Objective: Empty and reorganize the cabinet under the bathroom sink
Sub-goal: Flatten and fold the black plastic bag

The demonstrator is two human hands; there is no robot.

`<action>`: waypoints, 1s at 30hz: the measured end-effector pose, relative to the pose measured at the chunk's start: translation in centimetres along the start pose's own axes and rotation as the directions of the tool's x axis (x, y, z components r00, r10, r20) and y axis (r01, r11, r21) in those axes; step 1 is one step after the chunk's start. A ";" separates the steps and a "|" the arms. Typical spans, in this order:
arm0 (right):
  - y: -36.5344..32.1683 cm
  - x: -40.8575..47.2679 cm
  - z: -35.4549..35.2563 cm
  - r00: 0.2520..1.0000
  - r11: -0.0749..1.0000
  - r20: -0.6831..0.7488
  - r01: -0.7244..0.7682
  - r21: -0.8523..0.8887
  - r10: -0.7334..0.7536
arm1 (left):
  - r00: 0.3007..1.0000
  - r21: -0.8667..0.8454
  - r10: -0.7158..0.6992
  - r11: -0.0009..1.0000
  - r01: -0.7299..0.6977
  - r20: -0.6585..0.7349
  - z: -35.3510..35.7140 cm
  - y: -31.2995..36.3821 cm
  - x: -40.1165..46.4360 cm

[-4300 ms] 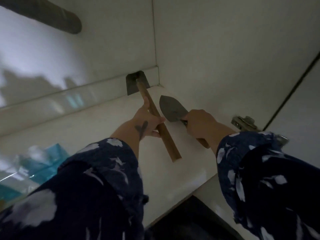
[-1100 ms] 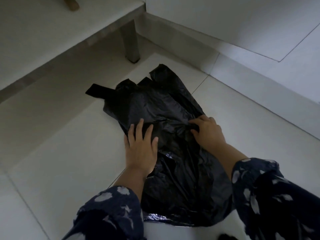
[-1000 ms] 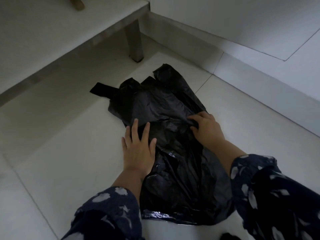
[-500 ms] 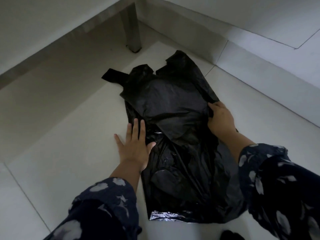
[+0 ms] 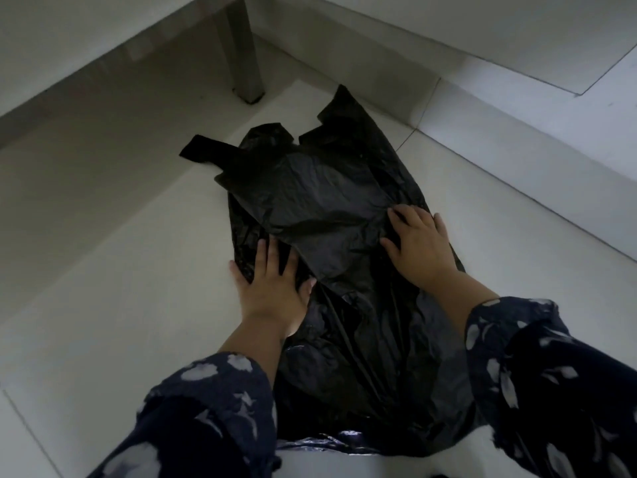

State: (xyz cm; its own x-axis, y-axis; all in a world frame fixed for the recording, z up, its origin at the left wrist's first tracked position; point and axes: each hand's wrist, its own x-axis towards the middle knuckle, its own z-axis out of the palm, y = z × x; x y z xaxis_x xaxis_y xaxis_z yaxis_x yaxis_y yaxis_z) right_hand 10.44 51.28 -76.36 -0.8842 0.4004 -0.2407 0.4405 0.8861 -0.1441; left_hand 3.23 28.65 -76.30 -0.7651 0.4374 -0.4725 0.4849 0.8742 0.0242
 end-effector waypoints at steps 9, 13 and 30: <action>2.5 -0.8 -0.4 0.980 0.978 -0.014 -0.197 0.062 0.198 | 0.984 0.037 -0.132 0.991 0.128 0.116 -1.0 -2.7 0.5; 2.3 -0.8 -0.4 0.976 0.972 -0.033 -0.211 0.102 0.215 | 0.985 0.031 -0.154 0.988 0.152 0.079 -1.4 -2.5 0.1; 0.9 -0.7 -1.9 0.927 0.874 -0.267 -0.112 0.472 0.263 | 0.925 -0.596 -0.138 0.796 -0.110 -0.355 -3.1 1.0 -0.5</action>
State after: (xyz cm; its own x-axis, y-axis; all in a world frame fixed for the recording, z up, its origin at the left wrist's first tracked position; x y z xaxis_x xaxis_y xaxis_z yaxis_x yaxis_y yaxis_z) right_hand 11.14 52.24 -74.49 -0.7451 0.6670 -0.0045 0.5581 0.6197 -0.5519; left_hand 2.80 29.99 -73.31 -0.9248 0.3585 -0.1275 0.2174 0.7730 0.5960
